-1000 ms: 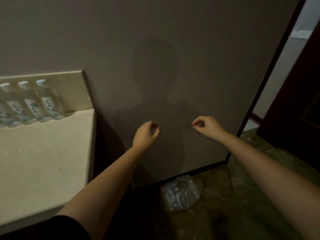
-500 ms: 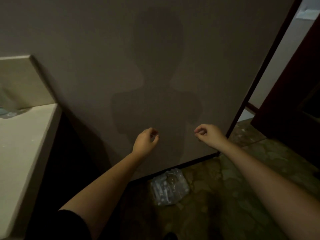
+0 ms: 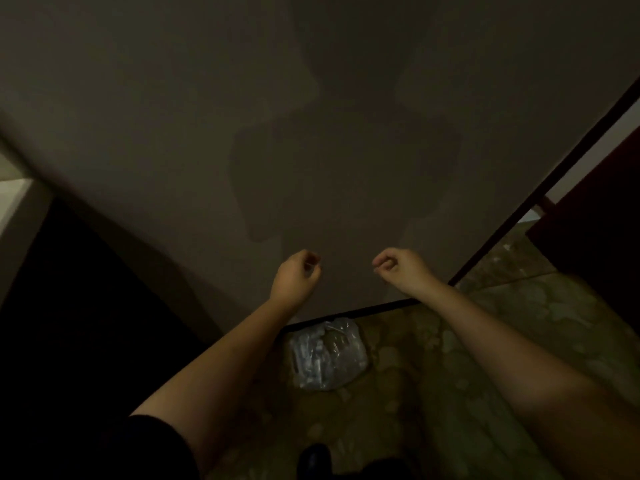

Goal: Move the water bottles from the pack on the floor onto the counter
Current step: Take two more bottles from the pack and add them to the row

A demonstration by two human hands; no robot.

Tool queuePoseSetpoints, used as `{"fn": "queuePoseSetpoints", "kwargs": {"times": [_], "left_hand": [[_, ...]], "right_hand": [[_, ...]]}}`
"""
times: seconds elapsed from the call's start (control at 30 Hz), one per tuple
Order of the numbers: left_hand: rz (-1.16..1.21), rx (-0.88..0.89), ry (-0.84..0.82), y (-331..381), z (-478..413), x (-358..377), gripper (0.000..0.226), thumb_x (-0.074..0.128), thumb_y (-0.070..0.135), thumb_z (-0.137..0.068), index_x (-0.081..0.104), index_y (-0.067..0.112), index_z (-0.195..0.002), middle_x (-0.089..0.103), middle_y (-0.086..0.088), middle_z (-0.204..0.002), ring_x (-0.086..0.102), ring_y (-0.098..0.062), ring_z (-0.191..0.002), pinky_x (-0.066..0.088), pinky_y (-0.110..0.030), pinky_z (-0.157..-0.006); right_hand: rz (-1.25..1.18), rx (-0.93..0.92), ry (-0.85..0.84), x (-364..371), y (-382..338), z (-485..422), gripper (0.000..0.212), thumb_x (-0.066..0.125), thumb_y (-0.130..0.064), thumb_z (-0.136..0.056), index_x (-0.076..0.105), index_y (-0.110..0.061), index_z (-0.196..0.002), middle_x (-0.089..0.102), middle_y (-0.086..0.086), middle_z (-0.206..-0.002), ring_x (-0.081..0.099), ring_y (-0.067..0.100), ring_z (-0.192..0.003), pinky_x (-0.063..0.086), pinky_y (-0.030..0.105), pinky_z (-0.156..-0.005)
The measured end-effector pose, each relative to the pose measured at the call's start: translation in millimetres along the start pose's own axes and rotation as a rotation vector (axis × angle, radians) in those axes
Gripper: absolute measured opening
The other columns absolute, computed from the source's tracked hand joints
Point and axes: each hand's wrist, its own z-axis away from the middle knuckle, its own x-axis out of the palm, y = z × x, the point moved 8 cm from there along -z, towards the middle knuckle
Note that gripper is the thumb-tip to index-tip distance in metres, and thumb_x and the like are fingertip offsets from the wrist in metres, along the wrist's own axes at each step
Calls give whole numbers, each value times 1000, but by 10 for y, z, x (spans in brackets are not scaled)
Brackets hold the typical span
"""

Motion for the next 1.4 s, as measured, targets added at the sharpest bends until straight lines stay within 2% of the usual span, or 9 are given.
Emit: {"fn": "queuePoseSetpoints", "kwargs": {"times": [0.17, 0.43, 0.53, 0.63, 0.73, 1.0, 1.13, 1.23, 1.4], "left_hand": [[-1, -111, 37, -323, -112, 182, 21, 59, 22, -91, 63, 10, -109, 66, -4, -104, 61, -15, -94, 43, -23, -77], [2, -309, 134, -759, -100, 624, 22, 57, 21, -92, 63, 17, -113, 64, 2, -109, 59, -10, -95, 43, -22, -79], [6, -381, 117, -962, -90, 932, 27, 56, 19, -93, 62, 15, -119, 65, 1, -114, 60, -9, -99, 44, -21, -83], [27, -436, 86, -1199, -58, 1246, 30, 55, 18, -93, 60, 11, -122, 64, -4, -118, 60, -15, -106, 48, -29, -90], [44, -473, 93, -1525, -22, 1560, 30, 55, 20, -93, 60, 13, -122, 63, -2, -118, 58, -9, -102, 46, -24, -86], [118, -512, 107, -2995, 106, 2804, 27, 58, 21, -92, 62, 18, -119, 63, 6, -113, 58, -5, -100, 48, -23, -84], [208, -574, 102, -3873, 172, 3600, 26, 56, 22, -93, 60, 21, -119, 61, 11, -113, 57, -4, -101, 46, -19, -81], [245, -601, 97, -4491, 156, 4192, 27, 55, 21, -93, 59, 18, -120, 61, 9, -116, 57, -6, -104, 47, -22, -86], [409, -691, 216, -5370, 24, 4942, 23, 56, 20, -94, 61, 13, -115, 64, 3, -110, 60, -11, -102, 50, -28, -89]], "right_hand": [[14, -28, -104, 298, 111, -457, 11, 65, -14, -86, 63, -25, -87, 64, -6, -79, 62, 11, -76, 48, 24, -70], [10, -69, -335, 1026, 507, -1197, 18, 65, -13, -84, 62, -31, -79, 64, -8, -73, 62, 9, -71, 45, 23, -64], [-15, -52, -376, 1262, 794, -1368, 15, 64, -12, -86, 63, -28, -85, 63, -9, -76, 61, 8, -74, 46, 22, -64], [-17, -14, -395, 1503, 1150, -1469, 13, 63, -11, -87, 64, -24, -89, 63, -9, -80, 61, 6, -75, 44, 18, -61], [-12, 35, -389, 1804, 1572, -1556, 10, 63, -11, -88, 65, -21, -90, 62, -7, -81, 60, 8, -75, 42, 18, -60], [-7, 151, -351, 3364, 3005, -1902, 9, 64, -10, -87, 67, -16, -93, 69, 3, -95, 64, 17, -88, 52, 32, -81], [65, 159, -358, 4237, 3754, -2200, 12, 61, -13, -89, 61, -25, -88, 67, -1, -98, 58, 10, -86, 47, 25, -76], [117, 139, -354, 4767, 4239, -2558, 12, 58, -10, -90, 66, -17, -96, 68, 3, -100, 57, 11, -85, 41, 23, -72], [188, 102, -321, 5432, 4886, -3001, 15, 57, -12, -91, 69, -11, -99, 68, 7, -101, 62, 20, -92, 44, 24, -72]]}}
